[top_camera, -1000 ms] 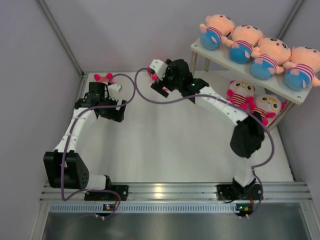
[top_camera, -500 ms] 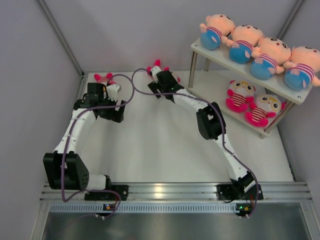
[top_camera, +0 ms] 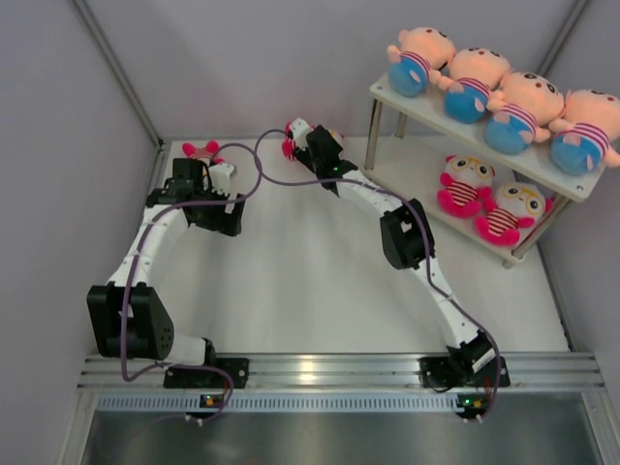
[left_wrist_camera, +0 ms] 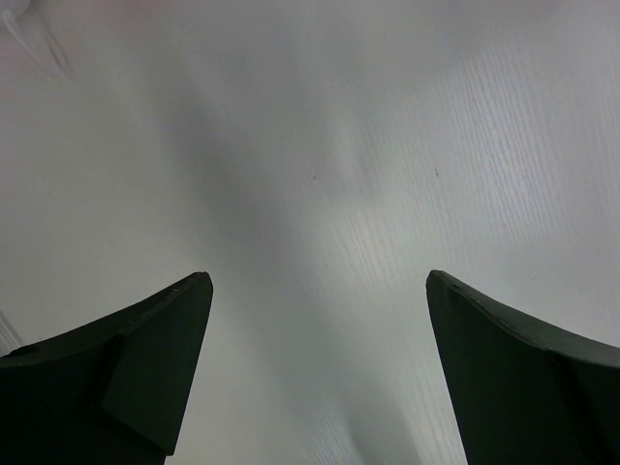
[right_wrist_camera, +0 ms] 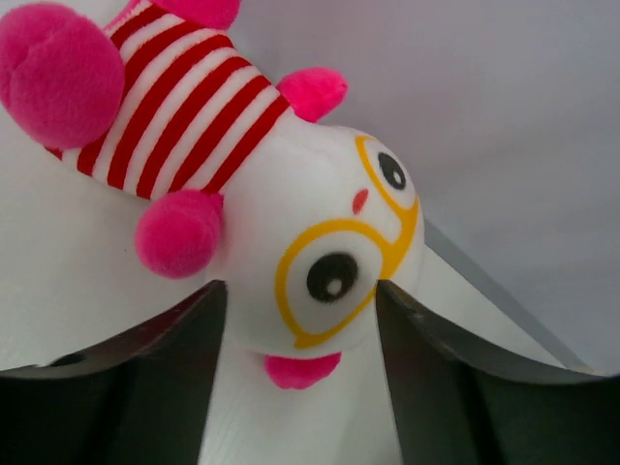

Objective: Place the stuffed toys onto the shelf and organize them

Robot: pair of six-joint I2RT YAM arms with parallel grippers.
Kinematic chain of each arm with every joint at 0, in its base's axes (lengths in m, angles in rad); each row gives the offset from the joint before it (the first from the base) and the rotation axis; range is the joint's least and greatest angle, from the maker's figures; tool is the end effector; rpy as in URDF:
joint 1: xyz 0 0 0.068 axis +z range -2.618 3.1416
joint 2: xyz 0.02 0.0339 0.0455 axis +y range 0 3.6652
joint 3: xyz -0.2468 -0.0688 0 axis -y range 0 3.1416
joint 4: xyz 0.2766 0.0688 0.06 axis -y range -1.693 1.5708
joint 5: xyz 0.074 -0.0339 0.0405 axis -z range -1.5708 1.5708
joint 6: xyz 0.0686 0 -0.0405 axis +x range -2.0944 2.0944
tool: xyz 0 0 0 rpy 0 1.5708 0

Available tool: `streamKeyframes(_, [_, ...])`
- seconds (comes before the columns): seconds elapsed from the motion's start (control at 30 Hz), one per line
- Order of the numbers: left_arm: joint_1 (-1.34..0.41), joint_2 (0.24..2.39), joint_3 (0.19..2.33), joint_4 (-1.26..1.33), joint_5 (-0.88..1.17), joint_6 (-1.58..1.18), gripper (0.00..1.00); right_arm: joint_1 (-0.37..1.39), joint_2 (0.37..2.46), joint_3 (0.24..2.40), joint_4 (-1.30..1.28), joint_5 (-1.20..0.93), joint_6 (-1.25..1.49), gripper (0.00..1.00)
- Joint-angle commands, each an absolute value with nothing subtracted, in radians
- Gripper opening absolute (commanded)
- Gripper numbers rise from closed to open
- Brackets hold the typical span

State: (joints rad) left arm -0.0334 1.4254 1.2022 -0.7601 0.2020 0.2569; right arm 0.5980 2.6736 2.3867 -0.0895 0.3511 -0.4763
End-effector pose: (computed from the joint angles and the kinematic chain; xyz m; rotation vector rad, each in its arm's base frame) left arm 0.3449 -0.0253 0.2375 0.4430 2.4937 -0.1696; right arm 0.5515 0.3472 0.1532 -0.7826 1.7663 -0.2603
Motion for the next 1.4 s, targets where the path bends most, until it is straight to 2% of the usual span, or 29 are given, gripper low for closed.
streamKeyframes(0.0, [-0.028,1.422,1.247,-0.741,0.216,0.253,0.98,0.574,2.732,2.457,-0.096,0.272,-0.547,0.69])
streamKeyframes(0.07, [-0.028,1.427,1.249,-0.741,0.207,0.255,0.98,0.572,2.731,2.459,-0.109,0.233,-0.554,0.71])
streamKeyframes(0.17, [-0.028,1.433,1.255,-0.741,0.196,0.253,0.98,0.568,2.732,2.459,-0.110,0.210,-0.567,0.65])
streamKeyframes(0.27, [-0.026,1.436,1.256,-0.739,0.195,0.250,0.98,0.569,2.738,2.461,-0.120,0.192,-0.600,0.43])
streamKeyframes(0.3, [-0.026,1.437,1.258,-0.741,0.190,0.253,0.98,0.569,2.738,2.461,-0.120,0.196,-0.604,0.21])
streamKeyframes(0.33, [-0.026,1.439,1.258,-0.741,0.189,0.253,0.98,0.568,2.738,2.459,-0.117,0.202,-0.604,0.10])
streamKeyframes(0.4, [-0.026,1.439,1.259,-0.741,0.186,0.252,0.98,0.568,2.734,2.448,-0.115,0.199,-0.597,0.00])
streamKeyframes(0.53, [-0.026,1.431,1.255,-0.741,0.180,0.256,0.98,0.568,2.637,2.358,-0.109,0.146,-0.565,0.00])
streamKeyframes(0.77, [-0.018,1.390,1.238,-0.741,0.187,0.264,0.98,0.583,2.286,1.906,-0.066,-0.115,-0.636,0.00])
streamKeyframes(0.93, [-0.008,1.333,1.215,-0.742,0.199,0.265,0.98,0.624,2.046,1.666,-0.222,-0.207,-0.784,0.00])
streamKeyframes(1.07, [0.021,1.276,1.186,-0.749,0.207,0.270,0.98,0.661,1.850,1.348,-0.281,-0.358,-0.972,0.00])
streamKeyframes(1.23, [0.025,1.204,1.145,-0.772,0.201,0.284,0.98,0.664,1.694,1.166,-0.304,-0.354,-1.083,0.00])
streamKeyframes(1.33, [0.023,1.166,1.111,-0.778,0.209,0.285,0.98,0.680,1.675,1.135,-0.337,-0.282,-1.082,0.23])
streamKeyframes(1.37, [0.023,1.157,1.105,-0.781,0.209,0.284,0.98,0.695,1.668,1.134,-0.342,-0.255,-1.068,0.39])
